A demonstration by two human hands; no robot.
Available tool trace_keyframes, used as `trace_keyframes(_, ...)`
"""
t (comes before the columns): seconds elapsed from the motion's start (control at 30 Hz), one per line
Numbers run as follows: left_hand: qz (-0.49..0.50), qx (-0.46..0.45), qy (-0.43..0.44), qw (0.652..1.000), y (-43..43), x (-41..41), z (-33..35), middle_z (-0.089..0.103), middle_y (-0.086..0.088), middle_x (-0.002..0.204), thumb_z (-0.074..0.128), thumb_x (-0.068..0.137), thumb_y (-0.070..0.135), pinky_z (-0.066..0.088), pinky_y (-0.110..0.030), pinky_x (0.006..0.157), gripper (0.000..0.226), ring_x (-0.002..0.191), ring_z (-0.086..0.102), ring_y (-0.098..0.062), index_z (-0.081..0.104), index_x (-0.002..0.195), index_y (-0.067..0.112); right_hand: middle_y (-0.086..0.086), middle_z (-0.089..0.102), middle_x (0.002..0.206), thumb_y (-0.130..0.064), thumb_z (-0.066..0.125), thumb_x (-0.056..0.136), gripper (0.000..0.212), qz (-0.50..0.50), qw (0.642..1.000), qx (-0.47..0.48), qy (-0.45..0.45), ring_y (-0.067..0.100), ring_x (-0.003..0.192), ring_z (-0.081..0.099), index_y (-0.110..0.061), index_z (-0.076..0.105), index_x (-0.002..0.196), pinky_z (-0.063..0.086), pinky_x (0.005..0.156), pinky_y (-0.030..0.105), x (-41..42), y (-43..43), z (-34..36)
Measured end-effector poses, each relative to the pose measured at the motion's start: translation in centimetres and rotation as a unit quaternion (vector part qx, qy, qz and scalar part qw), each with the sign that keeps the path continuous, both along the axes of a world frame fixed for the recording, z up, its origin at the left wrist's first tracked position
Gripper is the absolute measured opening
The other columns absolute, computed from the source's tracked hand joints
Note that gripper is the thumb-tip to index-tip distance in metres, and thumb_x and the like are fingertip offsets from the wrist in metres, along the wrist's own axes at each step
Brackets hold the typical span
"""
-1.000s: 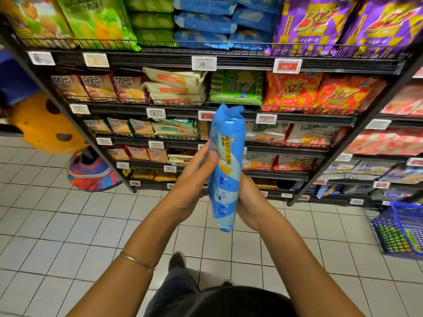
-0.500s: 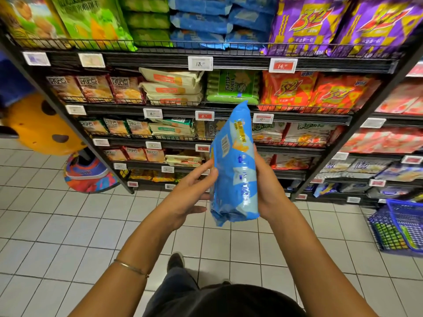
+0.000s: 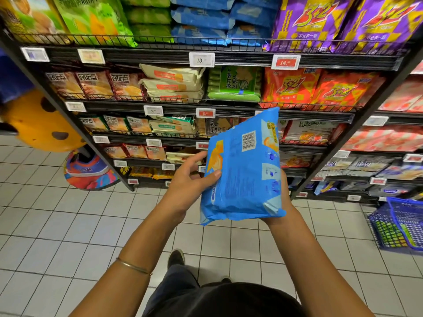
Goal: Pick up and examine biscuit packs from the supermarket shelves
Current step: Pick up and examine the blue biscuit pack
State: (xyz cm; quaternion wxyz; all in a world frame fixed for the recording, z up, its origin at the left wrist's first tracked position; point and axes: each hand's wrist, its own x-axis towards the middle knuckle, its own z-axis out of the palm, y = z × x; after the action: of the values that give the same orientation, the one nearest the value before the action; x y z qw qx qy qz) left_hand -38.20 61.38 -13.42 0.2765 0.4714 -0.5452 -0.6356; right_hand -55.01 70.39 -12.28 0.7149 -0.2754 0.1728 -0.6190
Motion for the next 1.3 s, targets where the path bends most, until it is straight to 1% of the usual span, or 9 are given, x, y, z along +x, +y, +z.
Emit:
trace_keyframes(0.03, -0.010, -0.004, 0.008, 1.000, 0.1, 0.0, 0.0, 0.057, 0.001, 0.147, 0.082, 0.086, 0.042, 0.056, -0.036, 0.098, 0.056, 0.130, 0.060, -0.017, 0.058, 0.137, 0.047, 0.042, 0.069, 0.096, -0.040, 0.073, 0.089, 0.072, -0.107, 0.990, 0.062, 0.068, 0.032, 0.103, 0.076, 0.030, 0.064, 0.105, 0.057, 0.098, 0.036, 0.1, -0.6, 1.0)
trace_keyframes(0.1, -0.060, 0.033, 0.058, 0.996, 0.5, -0.5, 0.6, 0.056, 0.007, 0.152, 0.072, 0.089, 0.056, 0.047, -0.044, 0.112, 0.060, 0.137, 0.056, -0.015, 0.053, 0.145, 0.048, 0.028, 0.065, 0.131, -0.041, 0.036, 0.108, 0.062, -0.181, 0.961, 0.141, 0.152, 0.038, 0.125, 0.063, 0.008, 0.059, 0.139, 0.041, 0.117, 0.056, 0.5, -2.3, 0.6)
trace_keyframes(0.33, -0.081, 0.181, 0.247, 0.949, 1.0, -0.9, 1.8, 0.055, -0.013, 0.154, 0.046, 0.098, 0.058, 0.031, -0.055, 0.124, 0.070, 0.148, 0.043, -0.036, 0.050, 0.153, 0.016, -0.005, 0.045, 0.161, -0.031, 0.054, 0.097, 0.066, -0.241, 0.915, 0.051, 0.318, 0.019, 0.148, 0.043, -0.020, 0.036, 0.159, 0.035, 0.122, 0.054, 2.4, -2.5, -1.2)
trace_keyframes(0.5, -0.104, 0.187, 0.298, 0.930, 0.8, -0.4, 0.6, 0.046, -0.013, 0.160, 0.040, 0.094, 0.068, 0.022, -0.063, 0.126, 0.082, 0.151, 0.038, -0.037, 0.041, 0.159, 0.017, -0.013, 0.047, 0.157, -0.025, 0.054, 0.100, 0.063, -0.231, 0.908, 0.010, 0.351, 0.003, 0.142, 0.047, -0.016, 0.035, 0.159, 0.047, 0.105, 0.021, 2.0, -2.4, -2.0)
trace_keyframes(0.63, -0.032, 0.199, 0.371, 0.906, 0.4, -0.1, -0.1, 0.045, -0.013, 0.161, 0.039, 0.099, 0.064, 0.018, -0.061, 0.128, 0.076, 0.151, 0.039, -0.036, 0.042, 0.158, 0.016, 0.003, 0.052, 0.155, -0.023, 0.058, 0.097, 0.053, -0.232, 0.938, 0.020, 0.256, 0.013, 0.144, 0.048, -0.015, 0.049, 0.149, 0.046, 0.109, 0.028, 1.4, -2.4, -2.6)
trace_keyframes(0.8, 0.022, 0.179, 0.427, 0.886, 0.4, 0.2, 0.2, 0.052, -0.007, 0.157, 0.034, 0.099, 0.067, 0.030, -0.056, 0.124, 0.069, 0.147, 0.046, -0.032, 0.064, 0.142, 0.021, 0.005, 0.064, 0.140, -0.037, 0.070, 0.096, 0.049, -0.240, 0.894, 0.239, 0.293, 0.023, 0.135, 0.058, -0.018, 0.060, 0.140, 0.048, 0.112, 0.044, 1.1, -2.8, -3.8)
trace_keyframes(1.03, -0.002, 0.039, 0.247, 0.968, 0.9, 0.2, 0.9, 0.066, -0.005, 0.140, 0.033, 0.103, 0.051, 0.032, -0.059, 0.123, 0.054, 0.140, 0.054, -0.030, 0.061, 0.138, 0.022, 0.016, 0.068, 0.135, -0.026, 0.061, 0.097, 0.056, -0.088, 0.960, 0.250, 0.095, 0.032, 0.125, 0.066, -0.002, 0.052, 0.147, 0.053, 0.104, 0.051, 1.5, -2.5, -5.0)
trace_keyframes(1.2, -0.057, 0.076, 0.266, 0.959, -1.9, 4.8, 1.5, 0.071, -0.004, 0.134, 0.022, 0.099, 0.069, 0.055, -0.044, 0.101, 0.074, 0.126, 0.066, -0.024, 0.076, 0.125, 0.026, 0.013, 0.074, 0.121, -0.017, 0.077, 0.075, 0.073, -0.214, 0.930, 0.229, 0.195, 0.023, 0.099, 0.073, -0.003, 0.053, 0.143, 0.063, 0.074, 0.037, -0.6, -2.3, -5.1)
trace_keyframes(1.3, -0.074, 0.058, 0.180, 0.979, -3.1, 6.1, 1.3, 0.075, -0.007, 0.125, 0.065, 0.090, 0.060, 0.060, -0.035, 0.087, 0.049, 0.115, 0.072, -0.024, 0.078, 0.118, 0.022, 0.007, 0.078, 0.114, -0.013, 0.084, 0.068, 0.074, -0.266, 0.905, 0.190, 0.274, 0.023, 0.097, 0.077, -0.007, 0.057, 0.136, 0.063, 0.076, 0.038, -1.6, -2.2, -3.7)
